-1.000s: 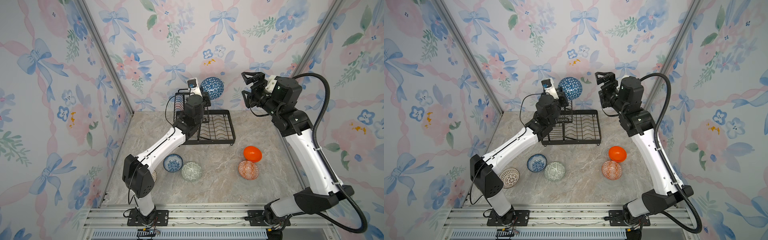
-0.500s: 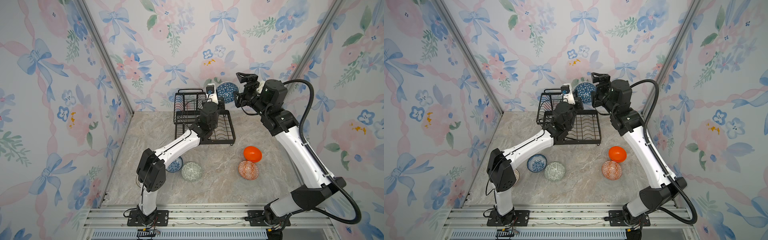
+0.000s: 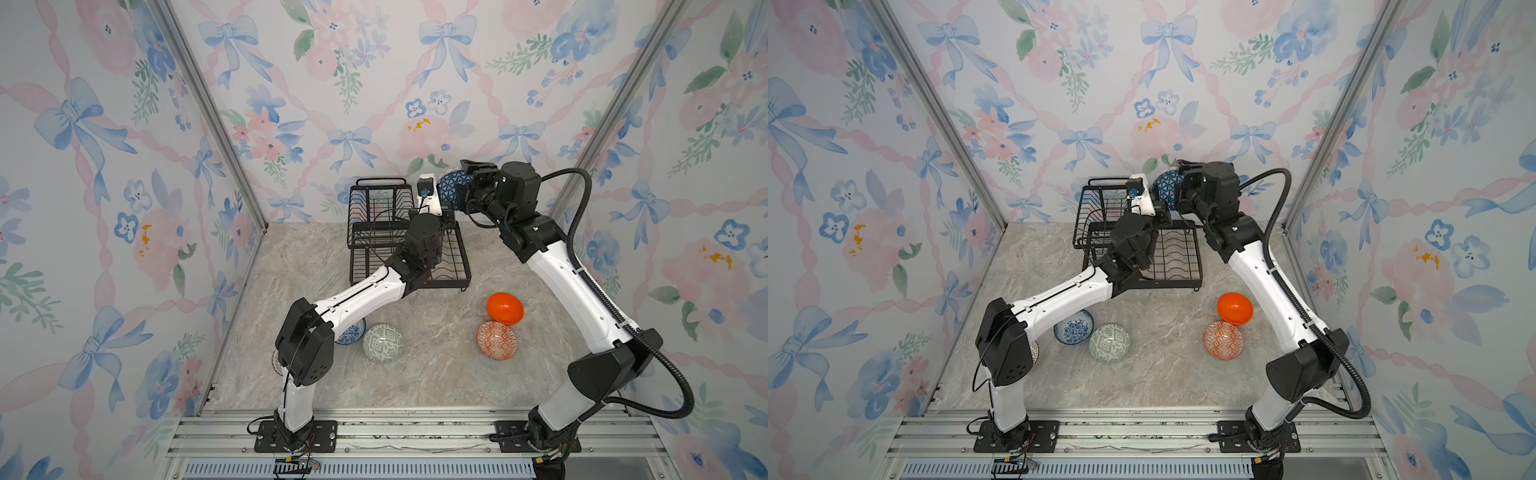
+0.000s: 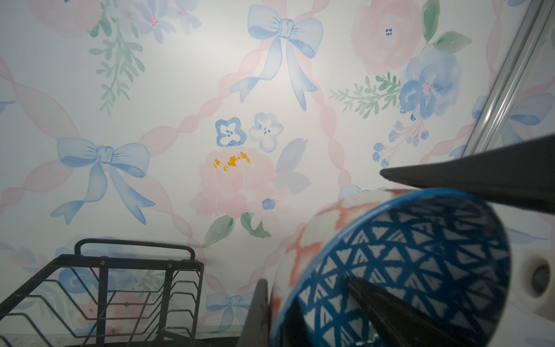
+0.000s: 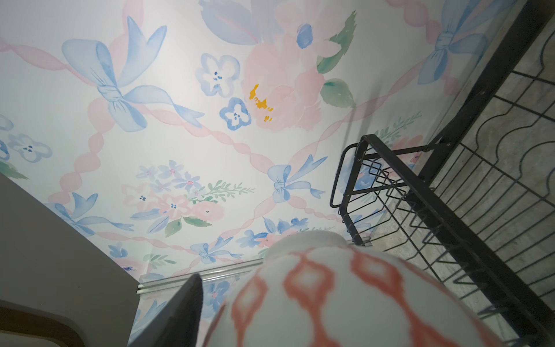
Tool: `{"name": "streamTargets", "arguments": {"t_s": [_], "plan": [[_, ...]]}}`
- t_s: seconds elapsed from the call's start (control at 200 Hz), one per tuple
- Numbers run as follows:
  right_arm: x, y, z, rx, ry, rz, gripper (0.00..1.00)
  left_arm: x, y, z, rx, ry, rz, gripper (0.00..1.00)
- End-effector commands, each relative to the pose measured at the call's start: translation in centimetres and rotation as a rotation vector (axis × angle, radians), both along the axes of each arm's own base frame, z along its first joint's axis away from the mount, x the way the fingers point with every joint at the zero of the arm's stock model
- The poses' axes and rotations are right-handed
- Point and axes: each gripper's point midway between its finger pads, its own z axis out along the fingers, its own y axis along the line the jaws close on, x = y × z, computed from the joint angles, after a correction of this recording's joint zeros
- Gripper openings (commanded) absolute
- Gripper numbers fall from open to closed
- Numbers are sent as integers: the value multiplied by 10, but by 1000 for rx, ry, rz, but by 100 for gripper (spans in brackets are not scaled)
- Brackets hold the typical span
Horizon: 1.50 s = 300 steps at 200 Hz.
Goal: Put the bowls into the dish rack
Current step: 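Grasp the blue bowl's rim with the right gripper while the left holds it, then open the left gripper and draw it back while the right holds the bowl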
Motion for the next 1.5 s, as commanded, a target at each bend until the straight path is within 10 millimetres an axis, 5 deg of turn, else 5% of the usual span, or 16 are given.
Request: {"name": "streamTargets", "arguments": {"t_s": [0.0, 0.24, 0.505, 0.63, 0.915, 1.115, 1.19, 1.275, 1.495], "plan": [[6, 0, 15, 25, -33, -7, 59, -9, 11, 24, -69, -66, 20, 0], [13, -2, 5, 14, -8, -14, 42, -8, 12, 19, -43, -58, 34, 0], [10, -4, 6, 9, -30, 1, 0, -9, 20, 16, -25, -35, 71, 0], [8, -4, 5, 11, -35, 11, 0, -14, 21, 17, -19, -35, 48, 0], [7, 0, 18, 9, -78, 44, 0, -22, 25, 21, -5, -16, 23, 29], [6, -12, 26, -10, -115, 40, 0, -33, 27, 24, 39, 23, 38, 69], [10, -22, 24, -13, -126, 27, 0, -41, 30, 22, 50, 45, 38, 97], [6, -37, 31, -4, -162, 23, 0, -48, 35, 18, 54, 85, 30, 98], [3, -75, 11, -101, -172, -2, 0, -58, 45, 3, 126, 241, -2, 98]]}}
